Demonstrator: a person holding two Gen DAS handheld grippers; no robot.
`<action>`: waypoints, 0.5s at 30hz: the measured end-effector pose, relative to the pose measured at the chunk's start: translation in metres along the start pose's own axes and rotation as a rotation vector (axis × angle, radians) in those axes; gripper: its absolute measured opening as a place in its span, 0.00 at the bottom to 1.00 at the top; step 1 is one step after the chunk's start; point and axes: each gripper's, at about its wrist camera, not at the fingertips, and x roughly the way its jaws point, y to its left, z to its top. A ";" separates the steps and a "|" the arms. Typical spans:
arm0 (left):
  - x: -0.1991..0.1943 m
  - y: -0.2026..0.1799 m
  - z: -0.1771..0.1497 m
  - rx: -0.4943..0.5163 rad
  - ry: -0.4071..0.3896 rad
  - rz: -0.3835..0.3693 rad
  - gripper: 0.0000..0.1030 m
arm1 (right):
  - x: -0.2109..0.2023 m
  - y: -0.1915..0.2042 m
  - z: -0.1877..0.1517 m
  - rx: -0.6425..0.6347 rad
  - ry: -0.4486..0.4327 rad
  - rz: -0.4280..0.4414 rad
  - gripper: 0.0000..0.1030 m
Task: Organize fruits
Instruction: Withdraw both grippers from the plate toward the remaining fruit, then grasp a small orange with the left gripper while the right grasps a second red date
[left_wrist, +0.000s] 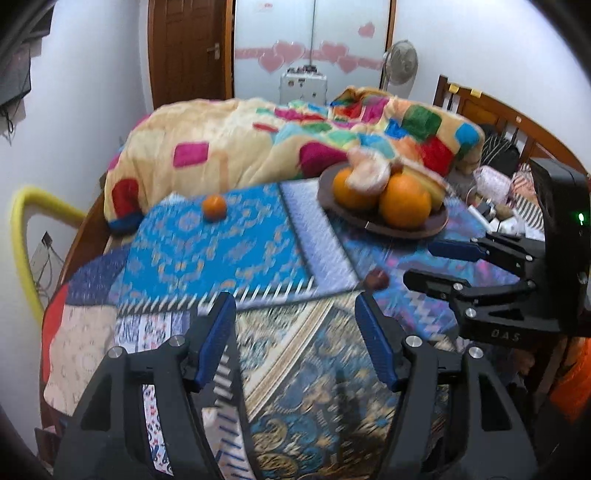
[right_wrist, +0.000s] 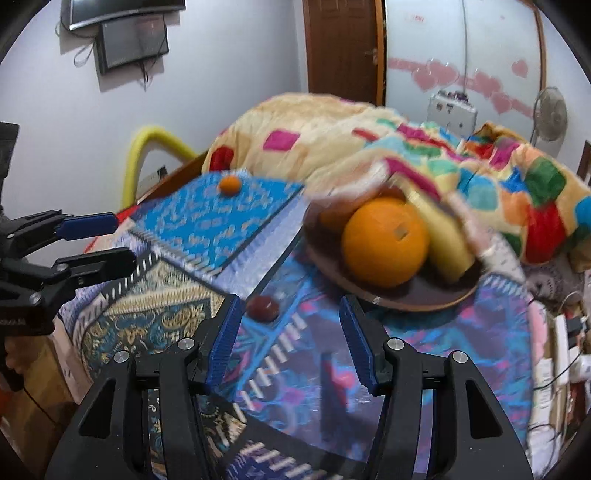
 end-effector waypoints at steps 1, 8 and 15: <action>0.002 0.001 -0.002 0.000 0.005 0.002 0.65 | 0.007 0.002 -0.002 0.002 0.014 0.005 0.50; 0.010 0.015 -0.014 -0.011 0.013 0.006 0.65 | 0.031 0.010 -0.001 -0.031 0.083 0.001 0.46; 0.016 0.024 -0.014 -0.024 0.018 0.012 0.65 | 0.036 0.013 -0.001 -0.059 0.089 0.003 0.19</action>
